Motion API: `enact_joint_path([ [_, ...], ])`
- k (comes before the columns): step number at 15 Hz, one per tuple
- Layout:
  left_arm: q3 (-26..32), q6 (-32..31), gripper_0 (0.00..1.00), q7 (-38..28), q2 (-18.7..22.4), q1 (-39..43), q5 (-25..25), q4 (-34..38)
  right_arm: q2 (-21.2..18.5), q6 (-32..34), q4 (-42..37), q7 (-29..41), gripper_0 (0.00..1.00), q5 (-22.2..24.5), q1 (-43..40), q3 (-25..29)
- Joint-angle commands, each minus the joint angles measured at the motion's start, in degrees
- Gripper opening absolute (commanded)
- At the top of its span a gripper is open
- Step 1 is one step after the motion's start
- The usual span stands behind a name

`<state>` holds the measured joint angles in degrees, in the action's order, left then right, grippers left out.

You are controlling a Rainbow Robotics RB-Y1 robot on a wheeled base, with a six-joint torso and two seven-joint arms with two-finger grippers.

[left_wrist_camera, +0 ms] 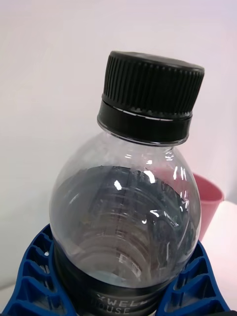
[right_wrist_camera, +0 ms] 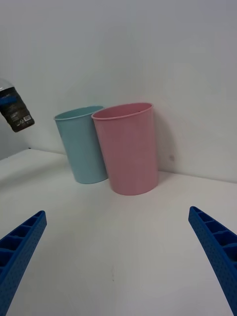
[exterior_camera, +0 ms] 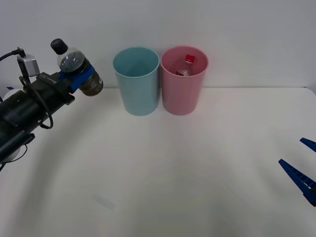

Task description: Grasp the object on the table and drop it into the matching bin: aluminum can to the light blue bin, PET bottle to the pink bin.

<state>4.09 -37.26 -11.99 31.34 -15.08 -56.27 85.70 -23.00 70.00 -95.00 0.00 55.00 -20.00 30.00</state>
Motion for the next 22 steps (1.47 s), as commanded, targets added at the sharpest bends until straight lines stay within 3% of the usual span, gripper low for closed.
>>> enact_joint_path([
  [1,0.0,2.3,0.0,-1.8,-0.2,-4.0,-0.5,0.1,0.0,0.0,0.0,0.0,1.0,0.0,0.0,0.0],
  [5,-3.2,5.0,0.0,-4.2,-0.2,-9.6,-1.2,-1.8,0.0,0.0,0.0,0.0,1.0,0.0,0.0,0.0],
  [11,-10.4,5.0,0.0,-4.8,-1.4,-22.9,-1.1,-13.9,0.0,0.0,0.0,0.0,1.0,0.0,0.0,0.0],
  [16,-15.6,5.0,0.0,-4.5,-7.7,-34.7,-3.5,-26.6,0.0,0.0,0.0,0.0,1.0,0.0,0.0,0.0],
  [22,-15.4,6.0,0.0,-3.9,-16.5,-45.5,-10.6,-38.4,0.0,0.0,0.0,0.0,1.0,0.0,0.0,0.0],
])
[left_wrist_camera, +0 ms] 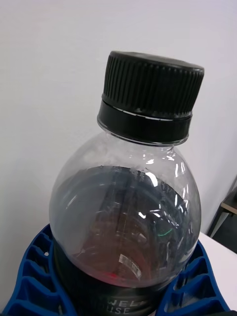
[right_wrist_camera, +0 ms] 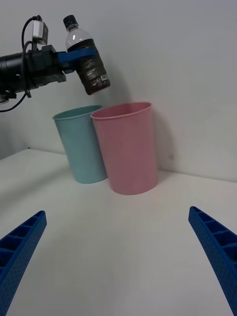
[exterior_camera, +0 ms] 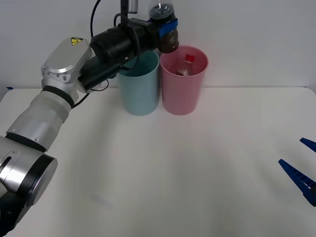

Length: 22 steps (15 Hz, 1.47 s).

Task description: Grasp the object on the table and drop it into the matching bin: aluminum can to the light blue bin, PET bottle to the pink bin.

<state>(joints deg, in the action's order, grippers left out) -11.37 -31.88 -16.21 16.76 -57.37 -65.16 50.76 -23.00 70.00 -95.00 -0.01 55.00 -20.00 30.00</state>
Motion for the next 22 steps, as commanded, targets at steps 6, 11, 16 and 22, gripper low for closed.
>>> enact_joint_path([
  [6,0.0,0.7,0.0,0.0,-5.2,-8.7,-6.6,-8.5,0.0,0.0,0.0,0.0,1.0,0.0,0.0,0.0],
  [11,-0.1,0.1,0.0,0.2,-5.9,-8.8,-9.5,-8.5,0.0,0.0,0.0,0.0,1.0,0.0,0.0,0.0],
  [16,-0.9,0.0,0.0,0.2,-5.9,-8.9,-9.8,-8.5,0.0,0.0,0.0,0.0,1.0,0.0,0.0,0.0],
  [22,-1.6,-0.1,1.0,0.7,-5.9,-8.9,-9.8,-8.5,0.0,0.0,0.0,0.0,1.0,0.0,0.0,0.0],
])
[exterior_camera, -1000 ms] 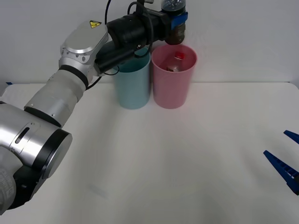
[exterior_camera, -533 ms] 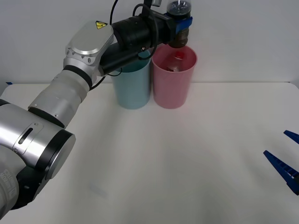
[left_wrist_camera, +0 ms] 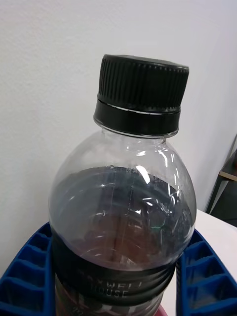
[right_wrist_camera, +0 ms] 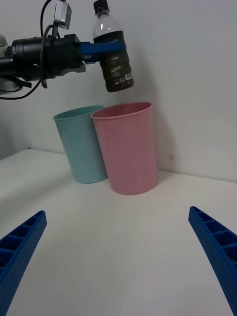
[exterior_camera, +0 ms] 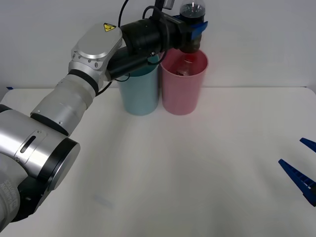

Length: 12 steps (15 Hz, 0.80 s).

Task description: Grasp the object on the table and drop it into the matching bin: aluminum can to the light blue bin, PET bottle to the pink bin.

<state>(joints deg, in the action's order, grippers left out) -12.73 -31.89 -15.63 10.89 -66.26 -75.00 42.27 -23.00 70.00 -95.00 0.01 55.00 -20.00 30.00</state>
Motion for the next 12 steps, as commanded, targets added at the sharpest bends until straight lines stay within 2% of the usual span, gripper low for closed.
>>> enact_joint_path([
  [1,-0.4,0.0,1.0,0.0,0.0,0.1,0.2,0.0,0.0,0.0,0.0,0.0,1.0,0.0,0.0,0.0],
  [8,-0.7,-1.9,1.0,-0.1,0.9,0.5,1.9,0.0,0.0,0.0,0.0,0.0,1.0,0.0,0.0,0.0],
  [12,-0.6,-4.4,1.0,0.5,3.3,3.0,5.5,1.9,0.0,0.0,0.0,0.0,1.0,0.0,0.0,0.0],
])
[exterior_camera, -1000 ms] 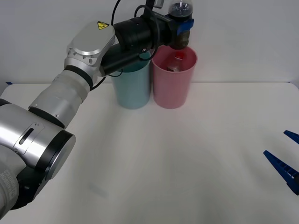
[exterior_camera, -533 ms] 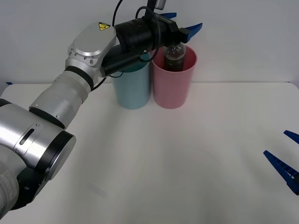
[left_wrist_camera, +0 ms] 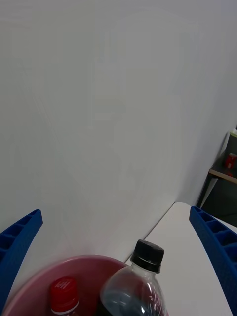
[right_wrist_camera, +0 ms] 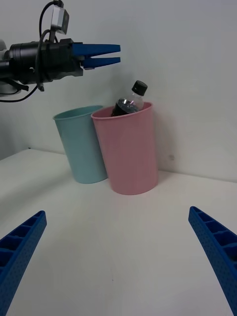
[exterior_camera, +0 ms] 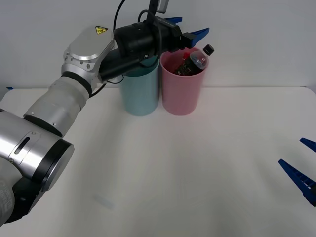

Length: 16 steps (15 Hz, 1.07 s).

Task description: Grasp the object on the table and drop it into the matching bin: aluminum can to the light blue bin, PET bottle to the pink bin.

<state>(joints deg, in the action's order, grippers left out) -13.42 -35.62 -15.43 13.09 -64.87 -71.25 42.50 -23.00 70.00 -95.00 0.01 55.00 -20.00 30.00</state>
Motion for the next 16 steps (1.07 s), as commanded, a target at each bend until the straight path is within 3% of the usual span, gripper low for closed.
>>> enact_joint_path([
  [1,0.0,-0.7,1.0,0.5,2.3,3.9,3.1,4.5,0.0,0.0,0.0,0.0,1.0,0.0,0.0,0.0],
  [6,0.0,-1.7,1.0,0.9,8.3,13.5,8.5,15.2,0.0,0.0,0.0,0.0,1.0,0.0,0.0,0.0],
  [10,0.9,-3.0,1.0,2.2,15.5,23.2,14.2,24.6,0.0,0.0,0.0,0.0,1.0,0.0,0.0,0.0],
  [16,14.5,-11.2,1.0,4.2,21.1,40.4,15.1,35.1,0.0,0.0,0.0,0.0,1.0,0.0,0.0,0.0],
])
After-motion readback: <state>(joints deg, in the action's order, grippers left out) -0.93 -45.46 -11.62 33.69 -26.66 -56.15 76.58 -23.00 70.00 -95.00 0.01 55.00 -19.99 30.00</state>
